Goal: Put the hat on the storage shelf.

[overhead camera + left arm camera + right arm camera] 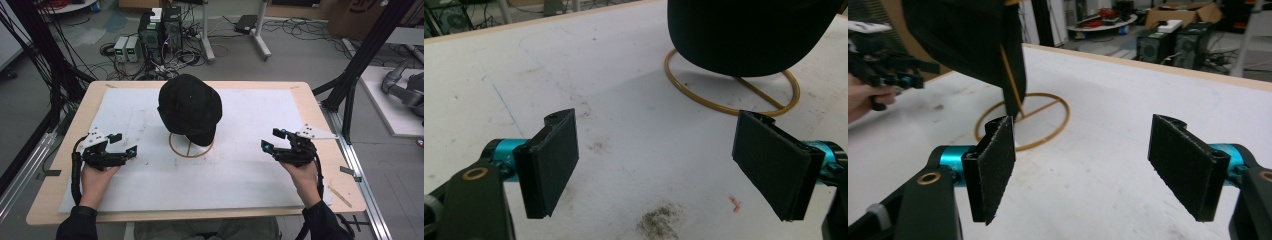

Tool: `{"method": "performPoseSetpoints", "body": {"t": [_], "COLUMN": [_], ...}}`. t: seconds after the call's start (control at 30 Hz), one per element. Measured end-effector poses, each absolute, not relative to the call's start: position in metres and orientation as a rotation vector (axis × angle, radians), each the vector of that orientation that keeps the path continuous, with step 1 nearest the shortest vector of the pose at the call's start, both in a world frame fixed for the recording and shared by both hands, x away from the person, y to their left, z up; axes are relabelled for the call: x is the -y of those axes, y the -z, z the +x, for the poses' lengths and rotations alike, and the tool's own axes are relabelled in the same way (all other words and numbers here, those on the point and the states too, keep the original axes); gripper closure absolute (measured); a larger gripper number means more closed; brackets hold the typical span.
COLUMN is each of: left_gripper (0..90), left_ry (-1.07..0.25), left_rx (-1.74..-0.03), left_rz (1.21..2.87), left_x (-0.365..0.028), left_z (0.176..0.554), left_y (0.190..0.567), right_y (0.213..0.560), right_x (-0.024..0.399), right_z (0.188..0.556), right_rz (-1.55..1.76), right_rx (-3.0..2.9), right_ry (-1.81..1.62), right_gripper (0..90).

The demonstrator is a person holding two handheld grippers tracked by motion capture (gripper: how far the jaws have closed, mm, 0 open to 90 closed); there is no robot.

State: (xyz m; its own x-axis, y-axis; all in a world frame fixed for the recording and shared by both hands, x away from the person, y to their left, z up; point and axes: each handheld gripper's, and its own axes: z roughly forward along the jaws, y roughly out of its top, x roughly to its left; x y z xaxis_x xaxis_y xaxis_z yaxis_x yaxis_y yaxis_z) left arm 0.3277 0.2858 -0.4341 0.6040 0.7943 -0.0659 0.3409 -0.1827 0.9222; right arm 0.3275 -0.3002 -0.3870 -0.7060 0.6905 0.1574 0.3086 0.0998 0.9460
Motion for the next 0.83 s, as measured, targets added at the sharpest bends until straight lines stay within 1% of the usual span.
{"method": "performPoseSetpoints", "body": {"t": [0.27,0.83], "left_gripper": [18.9,18.7], "left_ry": [-0.532,-0.529], "left_rx": [-0.927,-0.930], "left_rz": [1.775,1.776], "left_x": [-0.283,-0.284], "left_z": [0.329,0.327], "left_y": [0.435,0.434], "right_y": [0.397,0.401], "right_x": [0.312,0.307], "right_z": [0.330,0.333], "right_rz": [1.045,1.047], "right_rx": [-2.025,-2.038], "right_ry": [-1.596,-1.562], "right_gripper": [26.7,24.8]}}
